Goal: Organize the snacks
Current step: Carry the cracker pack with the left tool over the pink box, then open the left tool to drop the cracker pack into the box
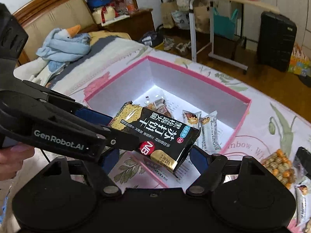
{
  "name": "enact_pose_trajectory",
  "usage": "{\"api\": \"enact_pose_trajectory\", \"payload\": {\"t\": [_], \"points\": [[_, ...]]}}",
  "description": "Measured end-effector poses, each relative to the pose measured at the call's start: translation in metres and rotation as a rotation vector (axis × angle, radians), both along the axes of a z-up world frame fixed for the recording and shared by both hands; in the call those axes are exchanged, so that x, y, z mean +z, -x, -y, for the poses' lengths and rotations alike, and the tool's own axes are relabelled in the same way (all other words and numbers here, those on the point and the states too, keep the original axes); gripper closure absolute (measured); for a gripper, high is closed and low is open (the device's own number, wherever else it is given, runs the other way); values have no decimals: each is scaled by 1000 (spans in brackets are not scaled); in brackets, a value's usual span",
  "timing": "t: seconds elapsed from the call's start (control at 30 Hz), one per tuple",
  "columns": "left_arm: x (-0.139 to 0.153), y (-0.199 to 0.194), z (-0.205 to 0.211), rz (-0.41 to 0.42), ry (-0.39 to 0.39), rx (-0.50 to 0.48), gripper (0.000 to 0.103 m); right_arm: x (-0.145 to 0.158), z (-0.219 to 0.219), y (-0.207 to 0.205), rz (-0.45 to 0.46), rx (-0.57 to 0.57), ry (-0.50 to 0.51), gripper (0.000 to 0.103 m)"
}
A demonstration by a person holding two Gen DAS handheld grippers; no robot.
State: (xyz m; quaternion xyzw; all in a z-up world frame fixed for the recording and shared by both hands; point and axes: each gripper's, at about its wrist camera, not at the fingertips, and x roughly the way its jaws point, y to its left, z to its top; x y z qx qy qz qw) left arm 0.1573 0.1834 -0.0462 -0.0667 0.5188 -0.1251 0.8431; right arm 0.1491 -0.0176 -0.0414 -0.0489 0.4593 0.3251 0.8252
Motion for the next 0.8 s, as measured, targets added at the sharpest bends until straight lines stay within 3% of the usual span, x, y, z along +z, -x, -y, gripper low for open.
{"api": "enact_pose_trajectory", "payload": {"t": [0.27, 0.53, 0.8], "points": [[-27, -13, 1, -27, -35, 7, 48, -21, -14, -8, -25, -1, 66, 19], [-18, -2, 10, 23, -51, 11, 46, -11, -4, 1, 0, 16, 52, 19], [16, 15, 25, 72, -22, -71, 46, 29, 82, 40, 107, -74, -44, 19]]}}
